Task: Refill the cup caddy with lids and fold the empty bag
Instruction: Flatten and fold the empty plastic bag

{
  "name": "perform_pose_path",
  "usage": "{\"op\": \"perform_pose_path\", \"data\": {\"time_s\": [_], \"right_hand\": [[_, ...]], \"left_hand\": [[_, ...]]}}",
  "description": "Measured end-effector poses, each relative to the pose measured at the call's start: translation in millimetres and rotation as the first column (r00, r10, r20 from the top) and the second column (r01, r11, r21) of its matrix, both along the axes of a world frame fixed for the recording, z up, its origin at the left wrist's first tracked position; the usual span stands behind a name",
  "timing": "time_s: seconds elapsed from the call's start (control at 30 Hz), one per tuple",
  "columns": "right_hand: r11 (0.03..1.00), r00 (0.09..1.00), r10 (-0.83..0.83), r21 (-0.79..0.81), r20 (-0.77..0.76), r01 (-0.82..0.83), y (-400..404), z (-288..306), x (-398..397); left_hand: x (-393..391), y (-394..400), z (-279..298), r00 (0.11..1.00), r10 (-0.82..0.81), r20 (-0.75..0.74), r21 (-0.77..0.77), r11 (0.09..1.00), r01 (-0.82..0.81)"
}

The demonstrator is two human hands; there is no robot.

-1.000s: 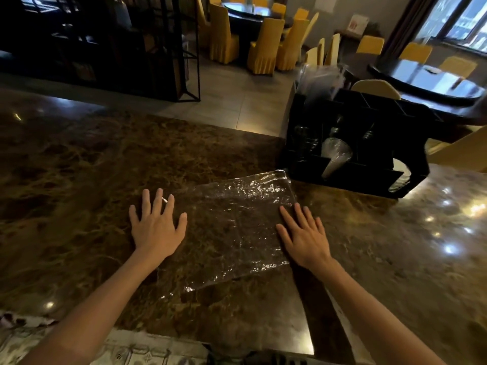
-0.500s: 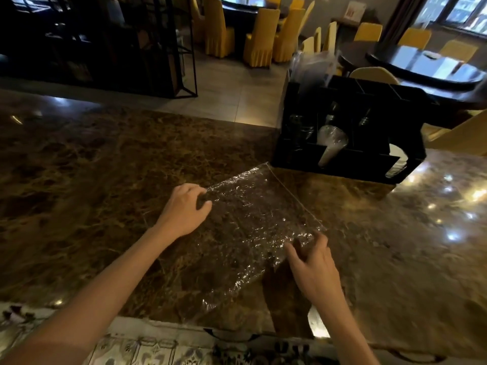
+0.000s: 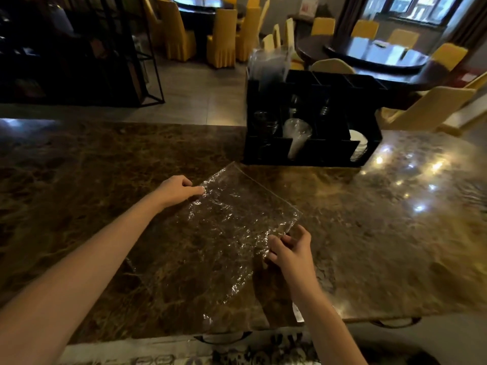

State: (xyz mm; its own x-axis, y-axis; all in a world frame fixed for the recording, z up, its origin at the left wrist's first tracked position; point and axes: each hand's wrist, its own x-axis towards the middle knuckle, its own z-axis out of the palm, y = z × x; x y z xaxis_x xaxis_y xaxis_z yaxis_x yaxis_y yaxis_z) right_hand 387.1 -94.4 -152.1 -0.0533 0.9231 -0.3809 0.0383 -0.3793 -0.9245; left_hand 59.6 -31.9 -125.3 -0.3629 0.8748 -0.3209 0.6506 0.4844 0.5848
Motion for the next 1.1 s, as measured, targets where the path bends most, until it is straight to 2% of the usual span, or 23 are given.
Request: {"op": "perform_pose_path", "data": {"time_s": [0.13, 0.3, 0.43, 0.5, 0.63, 0.73, 0.87, 1.0, 1.1], "right_hand": [[0.998, 0.996, -0.064, -0.032, -0.061, 0.062, 13, -6, -1], [0.997, 0.997, 0.013, 0.069, 0.079, -0.019, 25, -11, 0], [0.974, 0.959, 0.093, 0.176, 0.266, -0.144, 31, -10, -5], [0.963, 0.947, 0.101, 0.209, 0.304, -0.17, 36, -9, -9], [0.96, 0.96, 0.223, 0.136, 0.169, -0.247, 55, -1, -14], [0.929, 0.946, 0.282, 0.199, 0.16, -0.311, 71, 5, -16], [0.9, 0.932, 0.314, 0.257, 0.18, -0.353, 89, 17, -19], [0.824, 0.895, 0.322, 0.375, 0.307, -0.425, 109, 26, -23], [0.783, 0.882, 0.31, 0.43, 0.356, -0.449, 120, 27, -25]], "left_hand": [[-8, -8, 4, 0.98, -0.045, 0.195, 0.002, 0.999, 0.046], [-20, -34, 3, 0.915, -0.095, 0.393, 0.125, 0.991, 0.05], [-30, -56, -6, 0.83, -0.024, 0.558, 0.223, 0.967, -0.122], [-35, -66, -12, 0.771, 0.003, 0.637, 0.236, 0.951, -0.199], [-42, -81, -19, 0.681, 0.017, 0.732, 0.25, 0.923, -0.292], [-47, -88, -20, 0.706, -0.008, 0.709, 0.29, 0.915, -0.281], [-58, -92, -15, 0.834, -0.018, 0.552, 0.349, 0.913, -0.212], [-69, -94, -8, 0.928, -0.019, 0.373, 0.366, 0.922, -0.129], [-73, -94, -5, 0.95, -0.011, 0.312, 0.387, 0.915, -0.117]]}}
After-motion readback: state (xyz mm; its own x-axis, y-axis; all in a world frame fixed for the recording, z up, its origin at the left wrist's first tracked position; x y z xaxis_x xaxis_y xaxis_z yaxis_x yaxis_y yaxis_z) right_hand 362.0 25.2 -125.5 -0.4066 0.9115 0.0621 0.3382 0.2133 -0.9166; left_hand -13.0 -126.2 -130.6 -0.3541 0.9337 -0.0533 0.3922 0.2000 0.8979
